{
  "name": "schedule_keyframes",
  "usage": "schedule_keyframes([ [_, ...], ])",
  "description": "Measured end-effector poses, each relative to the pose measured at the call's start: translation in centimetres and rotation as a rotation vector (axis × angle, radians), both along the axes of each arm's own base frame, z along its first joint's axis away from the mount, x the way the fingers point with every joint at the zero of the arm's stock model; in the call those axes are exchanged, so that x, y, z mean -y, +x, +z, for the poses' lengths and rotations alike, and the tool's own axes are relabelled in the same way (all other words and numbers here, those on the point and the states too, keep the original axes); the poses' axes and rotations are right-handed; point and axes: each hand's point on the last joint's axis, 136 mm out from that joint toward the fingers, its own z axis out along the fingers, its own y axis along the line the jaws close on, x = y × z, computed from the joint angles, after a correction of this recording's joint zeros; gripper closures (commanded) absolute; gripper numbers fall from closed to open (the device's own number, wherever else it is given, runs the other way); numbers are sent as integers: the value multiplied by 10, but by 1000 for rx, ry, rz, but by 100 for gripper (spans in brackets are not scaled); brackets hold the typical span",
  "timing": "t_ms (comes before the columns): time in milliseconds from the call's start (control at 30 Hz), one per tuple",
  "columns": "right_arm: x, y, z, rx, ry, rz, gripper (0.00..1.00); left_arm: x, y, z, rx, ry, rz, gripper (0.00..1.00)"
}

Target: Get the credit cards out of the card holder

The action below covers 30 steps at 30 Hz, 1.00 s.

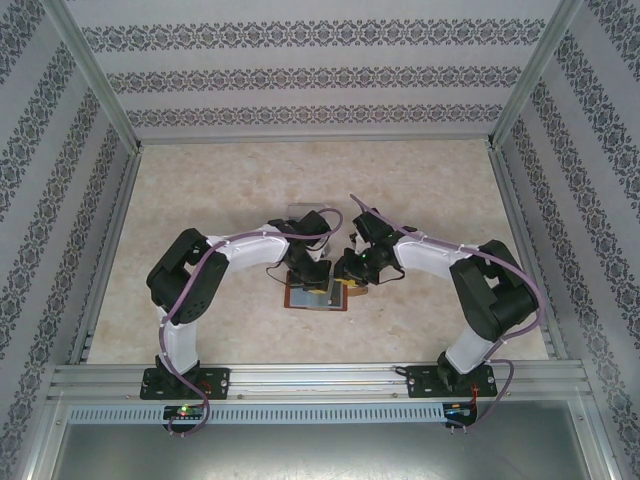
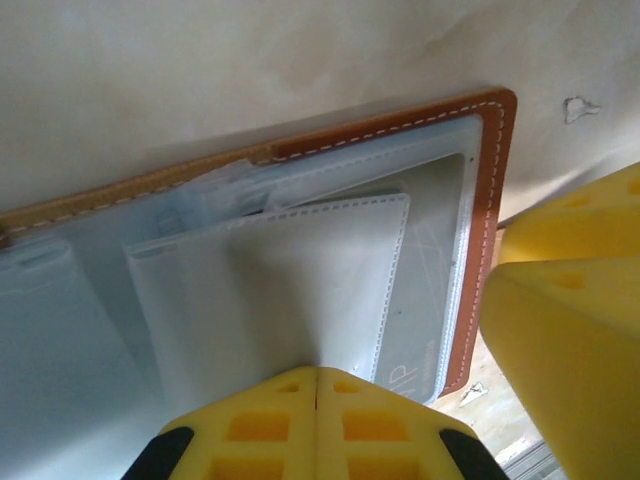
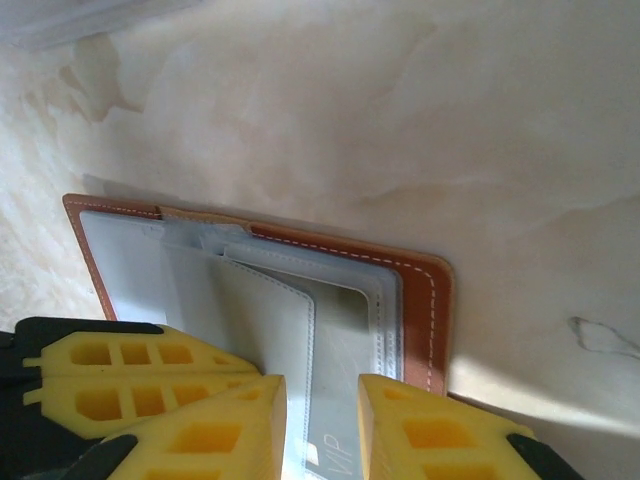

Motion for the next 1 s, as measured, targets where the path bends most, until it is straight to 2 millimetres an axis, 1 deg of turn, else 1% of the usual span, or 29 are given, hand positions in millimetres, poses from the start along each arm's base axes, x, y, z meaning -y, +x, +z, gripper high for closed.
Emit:
schedule_keyframes([
  [267, -6, 1, -6, -11, 16, 4, 67, -3, 0, 3, 8, 0, 16, 95],
  [533, -9, 3, -8, -14, 30, -1, 67, -8, 3, 12, 28, -12, 37, 95],
  [733, -10, 3, -7, -14, 33, -3, 67, -11, 7, 32, 68, -44, 52, 94],
  [867, -12, 1, -7, -16, 36, 5, 67, -15, 15, 47, 105, -65, 73, 94],
  [1000, -16, -2, -6, -17, 40, 19, 67, -22, 21, 56, 130, -74, 95, 94],
])
